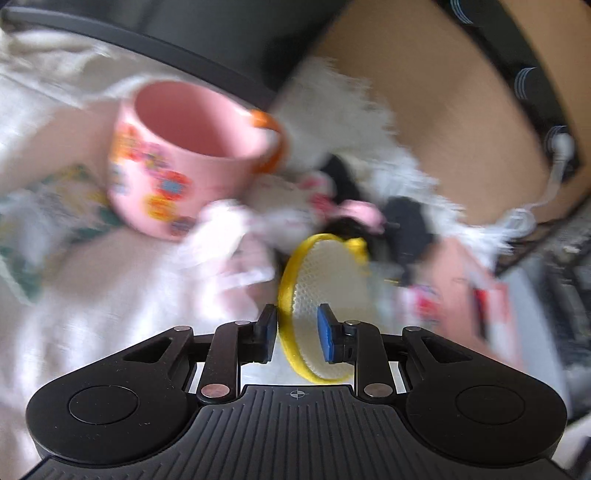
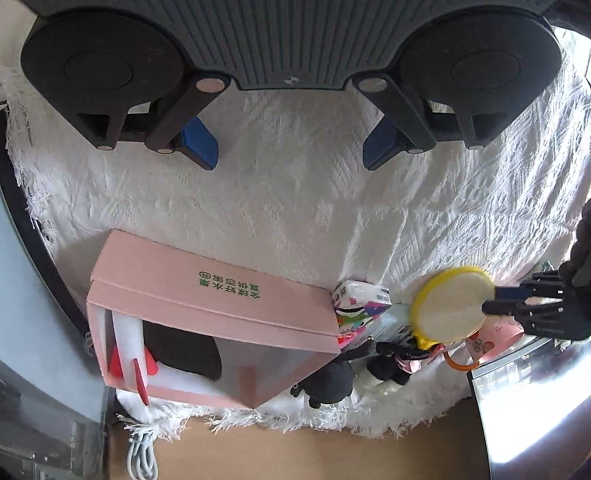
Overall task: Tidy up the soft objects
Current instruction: 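Grasp the yellow-rimmed round sponge with the left tool, then place the sponge in the pink box with the left tool while the right tool grasps the lace scrunchie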
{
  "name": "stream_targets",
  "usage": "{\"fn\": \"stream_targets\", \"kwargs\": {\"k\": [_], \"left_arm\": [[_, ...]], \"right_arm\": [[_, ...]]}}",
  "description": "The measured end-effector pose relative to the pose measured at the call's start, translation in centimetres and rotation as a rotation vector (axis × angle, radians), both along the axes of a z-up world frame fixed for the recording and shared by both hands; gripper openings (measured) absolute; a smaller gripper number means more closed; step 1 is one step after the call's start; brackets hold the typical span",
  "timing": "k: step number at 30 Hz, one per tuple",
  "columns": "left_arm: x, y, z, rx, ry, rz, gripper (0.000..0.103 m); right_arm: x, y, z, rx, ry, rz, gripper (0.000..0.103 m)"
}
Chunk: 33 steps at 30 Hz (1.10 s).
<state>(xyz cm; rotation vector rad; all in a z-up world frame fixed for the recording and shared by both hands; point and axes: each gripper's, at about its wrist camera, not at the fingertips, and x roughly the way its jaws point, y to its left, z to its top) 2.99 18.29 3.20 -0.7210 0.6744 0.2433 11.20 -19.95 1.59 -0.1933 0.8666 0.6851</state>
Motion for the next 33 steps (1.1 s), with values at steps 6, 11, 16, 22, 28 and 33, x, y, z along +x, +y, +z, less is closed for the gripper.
{"fn": "stream_targets", "kwargs": {"k": [6, 11, 16, 22, 28, 33], "left_arm": [[2.1, -3.3, 0.4, -0.003, -0.029, -0.179, 0.026], [4.8, -5.0, -0.2, 0.052, 0.035, -0.129, 0.030], [5.2, -4.2, 0.1, -0.079, -0.053, -0.141, 0.022], [6.8, -5.5, 0.7, -0.175, -0.077, -0.271, 0.024], [9.3, -9.5, 1.0, 0.082, 0.008, -0.254, 0.018], [9.7, -10.2, 1.1, 0.074, -0.027, -0.231, 0.020]], "right_arm": [[-0.3, 0.2, 0.1, -0.013, -0.021, 0.008, 0.088], [-0.6, 0.4, 0.0, -0.023, -0.041, 0.017, 0.091], [-0.7, 0.5, 0.0, -0.033, -0.050, 0.035, 0.094], [-0.7, 0.5, 0.0, -0.041, -0.057, 0.049, 0.096], [-1.1, 0.5, -0.1, -0.050, -0.075, 0.053, 0.099], [-0.4, 0.4, 0.1, -0.030, -0.015, 0.029, 0.103]]}}
